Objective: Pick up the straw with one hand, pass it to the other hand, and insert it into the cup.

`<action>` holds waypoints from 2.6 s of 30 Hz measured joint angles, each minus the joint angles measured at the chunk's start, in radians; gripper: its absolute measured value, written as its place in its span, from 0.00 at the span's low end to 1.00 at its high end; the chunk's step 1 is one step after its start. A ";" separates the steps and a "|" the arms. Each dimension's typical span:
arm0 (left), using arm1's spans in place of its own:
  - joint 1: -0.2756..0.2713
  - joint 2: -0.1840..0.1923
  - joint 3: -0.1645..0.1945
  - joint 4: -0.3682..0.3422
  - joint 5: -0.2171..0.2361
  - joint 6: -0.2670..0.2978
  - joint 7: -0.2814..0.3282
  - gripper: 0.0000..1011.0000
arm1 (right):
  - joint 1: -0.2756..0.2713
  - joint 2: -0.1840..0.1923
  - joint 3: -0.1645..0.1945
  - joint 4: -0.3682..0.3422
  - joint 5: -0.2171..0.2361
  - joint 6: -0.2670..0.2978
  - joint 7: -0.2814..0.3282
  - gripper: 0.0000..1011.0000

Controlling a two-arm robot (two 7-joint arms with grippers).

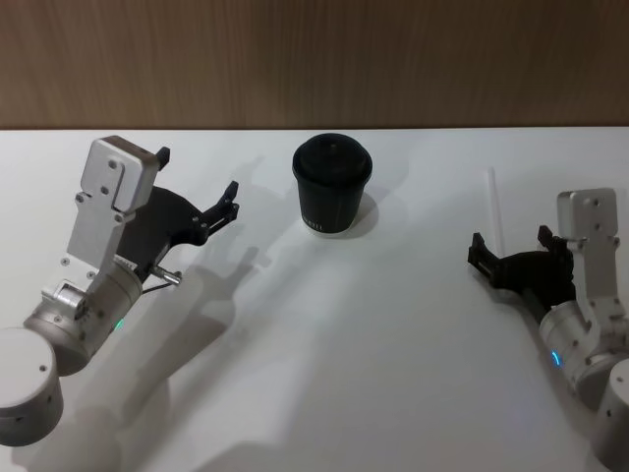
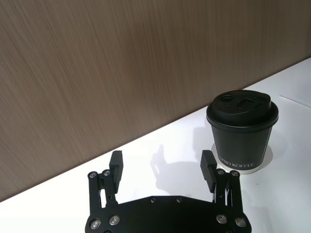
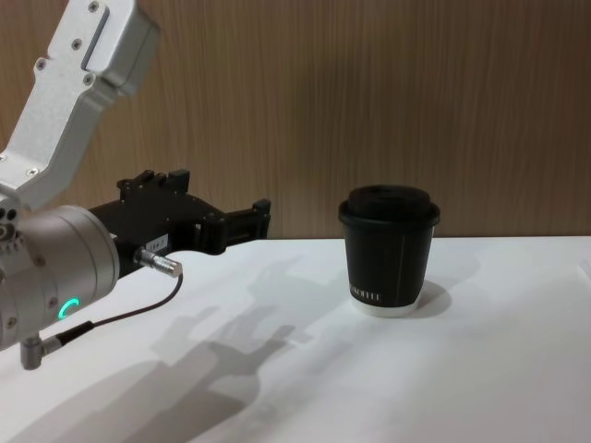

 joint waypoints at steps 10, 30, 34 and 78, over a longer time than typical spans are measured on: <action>0.000 0.000 0.000 0.000 0.000 0.000 0.000 0.99 | 0.003 -0.008 0.003 0.015 -0.009 -0.007 0.005 0.99; 0.000 0.000 0.000 0.000 0.000 0.000 0.000 0.99 | 0.001 -0.025 0.014 0.039 -0.018 -0.011 0.018 0.97; 0.000 0.000 0.000 0.000 0.000 0.000 0.000 0.99 | 0.001 -0.026 0.015 0.041 -0.019 -0.012 0.020 0.91; 0.000 0.000 0.000 0.000 0.000 0.000 0.000 0.99 | 0.006 -0.030 0.018 0.059 -0.036 -0.056 0.029 0.00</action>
